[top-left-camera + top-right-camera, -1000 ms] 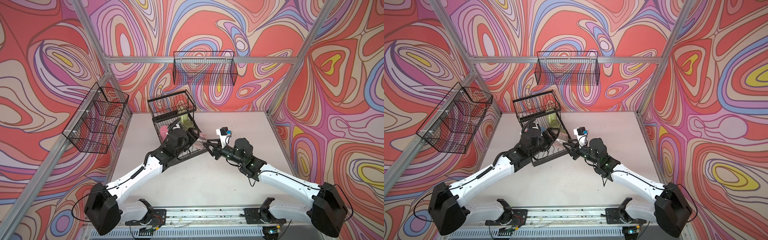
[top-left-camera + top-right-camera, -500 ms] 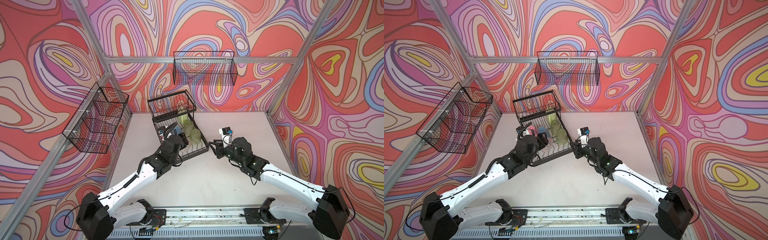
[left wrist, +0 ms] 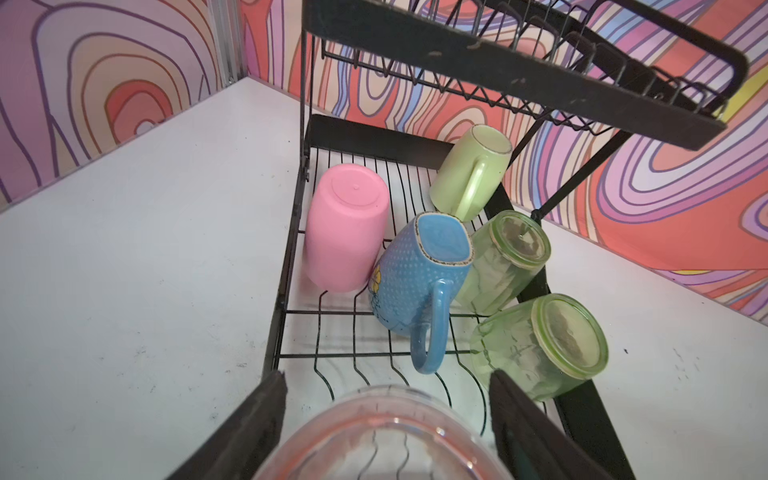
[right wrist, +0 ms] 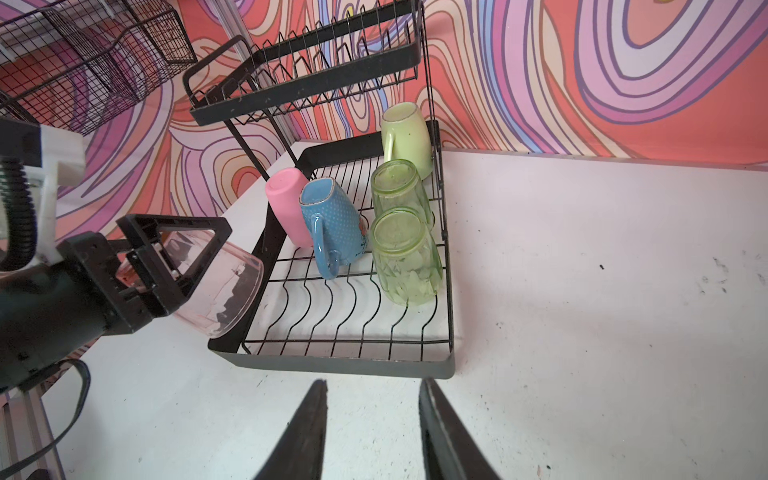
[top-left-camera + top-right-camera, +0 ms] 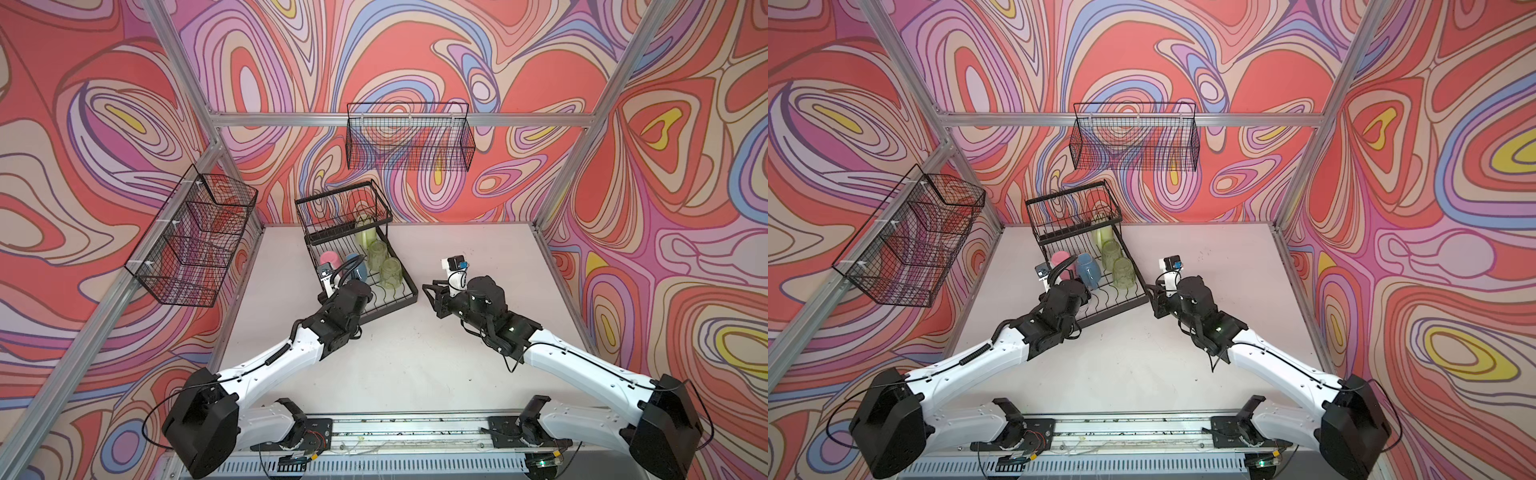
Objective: Load the cups into the dish rack
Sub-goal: 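Lower the pink glass upside down into the rack with the left gripper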
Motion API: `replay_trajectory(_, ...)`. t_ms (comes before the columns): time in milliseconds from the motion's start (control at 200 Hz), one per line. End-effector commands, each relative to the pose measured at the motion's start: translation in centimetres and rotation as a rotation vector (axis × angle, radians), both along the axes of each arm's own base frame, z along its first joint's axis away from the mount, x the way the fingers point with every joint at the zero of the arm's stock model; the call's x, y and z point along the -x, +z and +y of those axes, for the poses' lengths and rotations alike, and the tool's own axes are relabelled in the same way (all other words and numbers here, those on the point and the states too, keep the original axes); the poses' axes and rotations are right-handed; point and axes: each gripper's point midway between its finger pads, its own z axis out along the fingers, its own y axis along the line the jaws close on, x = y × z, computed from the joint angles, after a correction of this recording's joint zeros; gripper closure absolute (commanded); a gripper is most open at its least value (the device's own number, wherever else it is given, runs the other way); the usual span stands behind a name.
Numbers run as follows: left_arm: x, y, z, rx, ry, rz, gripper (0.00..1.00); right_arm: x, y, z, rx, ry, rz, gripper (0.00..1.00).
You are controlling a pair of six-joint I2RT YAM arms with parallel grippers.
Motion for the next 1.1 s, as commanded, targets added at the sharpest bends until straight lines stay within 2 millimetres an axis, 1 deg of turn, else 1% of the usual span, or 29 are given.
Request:
replay_trajectory(0,-0.4,0.3,0.9,-0.049,0.061,-0.046,0.48,0.1,-0.3,-0.4,0.008,-0.005,-0.009,0.62)
replay_trajectory(180,-1.0,-0.8,0.7,-0.087,0.069,-0.032,0.48,0.2,-0.7,-0.4,0.014,0.002,-0.008,0.62)
replay_trajectory(466,-1.5,-3.1,0.5,-0.142,0.077,0.014,0.48,0.5,-1.2,0.1,0.011,0.041,-0.023,0.62)
replay_trajectory(631,-1.9,-4.6,1.2,-0.138,0.098,0.052,0.48,0.6,-1.1,0.4,0.018,0.063,-0.042,0.62)
replay_trajectory(866,-2.3,-6.7,2.6,-0.119,0.132,0.112,0.48,0.6,-1.9,0.8,0.034,0.09,-0.053,0.61)
replay_trajectory(1077,-2.8,-8.1,2.7,-0.128,0.141,0.147,0.48,0.2,-2.5,1.5,0.049,0.113,-0.056,0.61)
replay_trajectory(1092,-2.9,-8.5,2.4,-0.114,0.123,0.16,0.47,0.2,-2.6,1.5,0.049,0.112,-0.057,0.61)
